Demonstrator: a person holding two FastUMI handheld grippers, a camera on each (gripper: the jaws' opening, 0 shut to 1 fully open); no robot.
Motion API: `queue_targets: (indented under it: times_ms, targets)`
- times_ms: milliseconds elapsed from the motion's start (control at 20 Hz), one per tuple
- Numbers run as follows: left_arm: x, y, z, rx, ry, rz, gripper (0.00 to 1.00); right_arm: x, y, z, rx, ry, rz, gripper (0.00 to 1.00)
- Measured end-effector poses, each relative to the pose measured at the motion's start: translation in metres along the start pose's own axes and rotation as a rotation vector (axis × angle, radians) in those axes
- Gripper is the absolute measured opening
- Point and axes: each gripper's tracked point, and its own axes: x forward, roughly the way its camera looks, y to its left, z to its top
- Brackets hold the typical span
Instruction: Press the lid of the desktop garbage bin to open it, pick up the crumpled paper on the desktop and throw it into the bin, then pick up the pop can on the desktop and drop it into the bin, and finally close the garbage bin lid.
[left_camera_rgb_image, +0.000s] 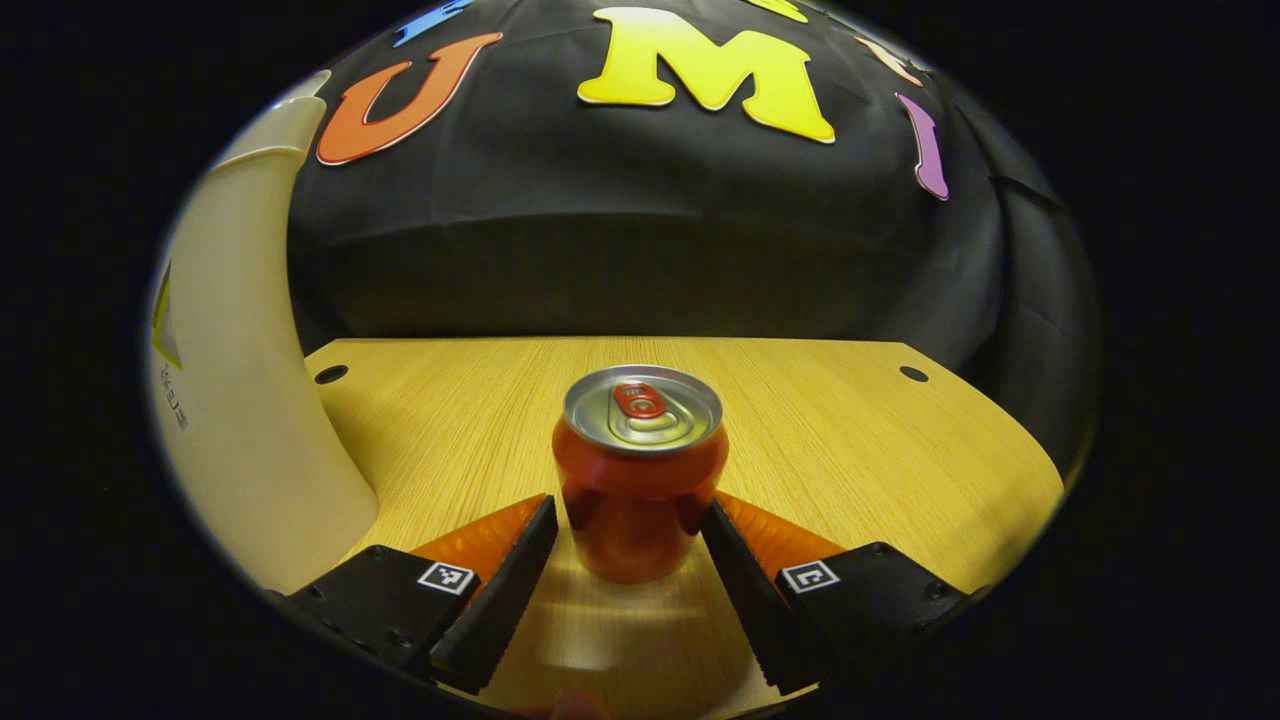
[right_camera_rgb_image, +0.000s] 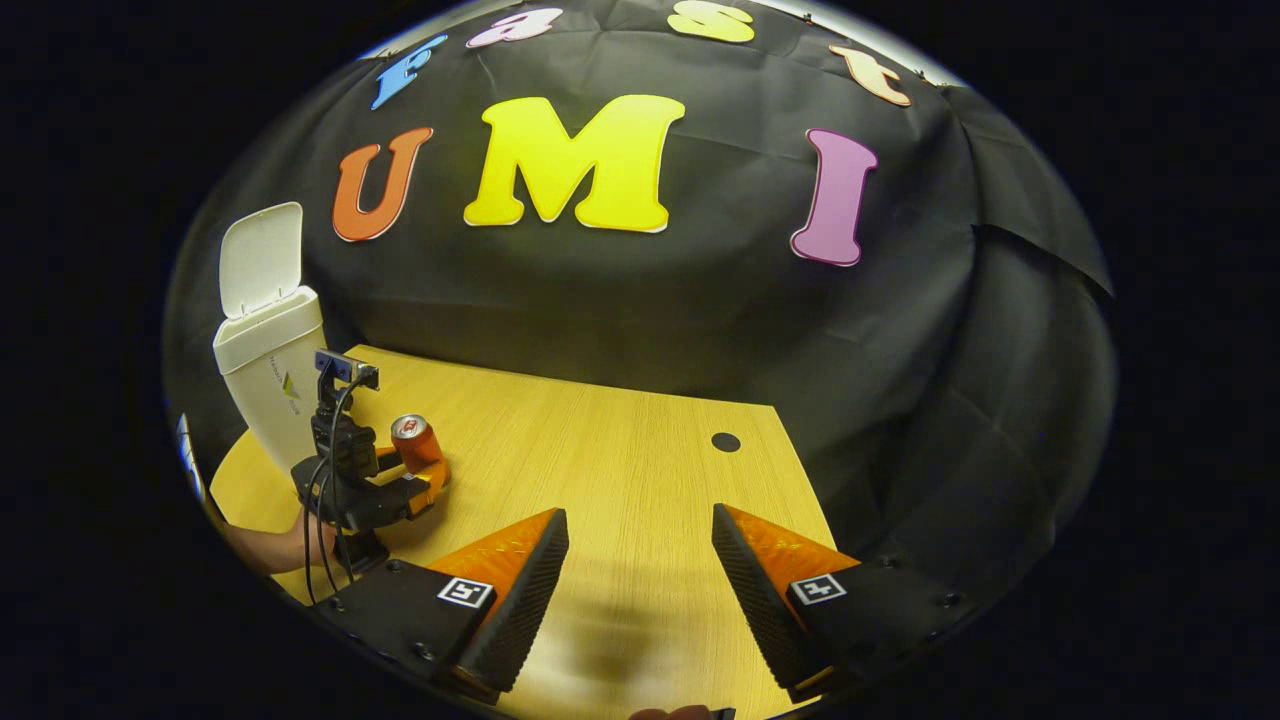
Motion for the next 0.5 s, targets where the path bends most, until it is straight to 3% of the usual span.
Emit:
queue_targets:
  times_ms: [400, 500]
  targets:
    - [0.006, -0.003, -0.014, 0.021, 0.082, -0.021, 0.95, 0.0, 0.008, 0.004, 0.02, -0.006, 0.014, 0.91]
    - [0.004, -0.004, -0.011, 0.02, 0.088, -0.031, 0.89, -0.004, 0.01, 0.005, 0.015, -0.013, 0.021, 0.92]
